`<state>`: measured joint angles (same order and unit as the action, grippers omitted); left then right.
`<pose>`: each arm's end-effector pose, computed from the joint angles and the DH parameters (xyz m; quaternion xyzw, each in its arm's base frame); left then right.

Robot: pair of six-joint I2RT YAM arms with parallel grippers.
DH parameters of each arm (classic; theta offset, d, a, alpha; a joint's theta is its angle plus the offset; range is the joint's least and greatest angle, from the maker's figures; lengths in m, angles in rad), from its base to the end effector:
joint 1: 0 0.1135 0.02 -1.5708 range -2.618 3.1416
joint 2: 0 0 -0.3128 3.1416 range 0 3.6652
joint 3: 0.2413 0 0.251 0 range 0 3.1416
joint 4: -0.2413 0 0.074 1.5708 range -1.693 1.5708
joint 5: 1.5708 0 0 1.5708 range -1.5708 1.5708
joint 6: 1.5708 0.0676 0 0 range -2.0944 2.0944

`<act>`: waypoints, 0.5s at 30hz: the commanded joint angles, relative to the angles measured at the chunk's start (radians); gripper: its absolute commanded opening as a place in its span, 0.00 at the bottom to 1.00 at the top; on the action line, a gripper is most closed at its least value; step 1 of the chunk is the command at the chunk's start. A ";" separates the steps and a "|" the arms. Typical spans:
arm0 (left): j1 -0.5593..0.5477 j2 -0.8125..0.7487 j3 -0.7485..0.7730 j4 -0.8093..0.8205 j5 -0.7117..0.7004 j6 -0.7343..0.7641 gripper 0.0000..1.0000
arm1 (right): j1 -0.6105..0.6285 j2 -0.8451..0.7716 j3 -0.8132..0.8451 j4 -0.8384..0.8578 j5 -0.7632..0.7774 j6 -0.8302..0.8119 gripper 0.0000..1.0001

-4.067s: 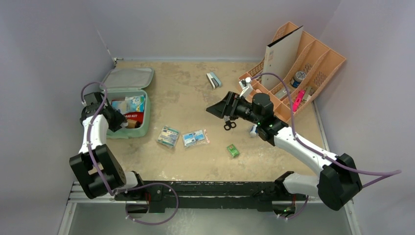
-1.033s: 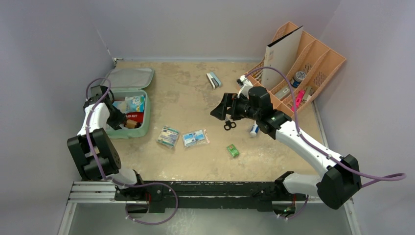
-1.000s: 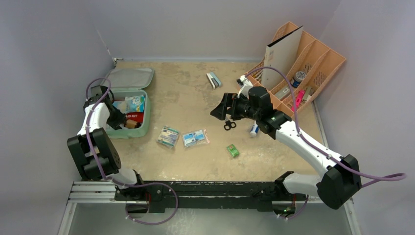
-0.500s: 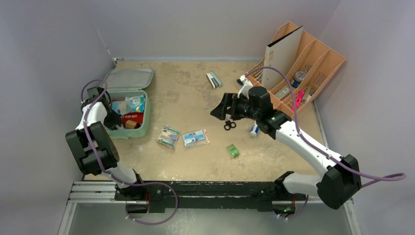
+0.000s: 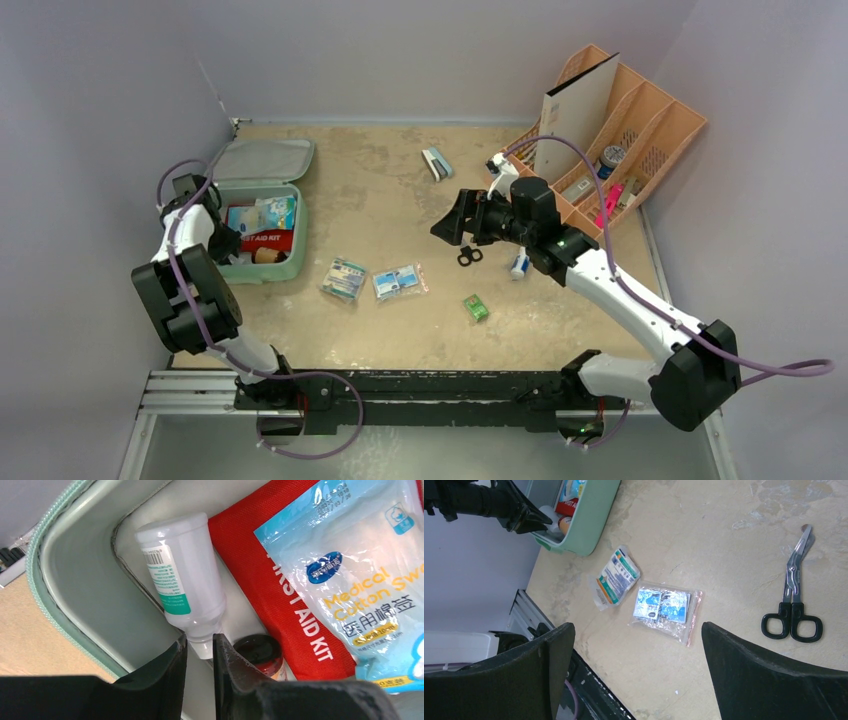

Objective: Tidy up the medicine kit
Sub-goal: Adjust the pill bottle in the medicine box.

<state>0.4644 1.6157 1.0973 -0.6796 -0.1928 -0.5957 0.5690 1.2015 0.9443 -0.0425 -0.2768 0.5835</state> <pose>0.2862 0.1579 0.2266 -0.5099 0.8349 0.0823 0.1903 0.2351 0.1723 0.3602 -0.0761 0.7976 0.4135 0.4325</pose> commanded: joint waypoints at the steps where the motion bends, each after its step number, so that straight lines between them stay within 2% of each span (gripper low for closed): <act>1: 0.010 -0.044 0.069 -0.035 0.028 -0.030 0.25 | 0.002 -0.028 0.025 0.022 0.021 -0.004 0.99; 6: 0.013 -0.055 0.107 -0.027 -0.031 -0.038 0.32 | 0.002 -0.030 0.020 0.031 0.021 -0.003 0.99; 15: 0.021 0.017 0.091 0.102 -0.093 -0.107 0.25 | 0.005 -0.040 0.017 0.029 0.027 -0.005 0.99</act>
<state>0.4732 1.5997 1.1748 -0.6579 -0.2256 -0.6628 0.5694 1.2011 0.9443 -0.0399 -0.2729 0.5835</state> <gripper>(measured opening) 0.262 0.987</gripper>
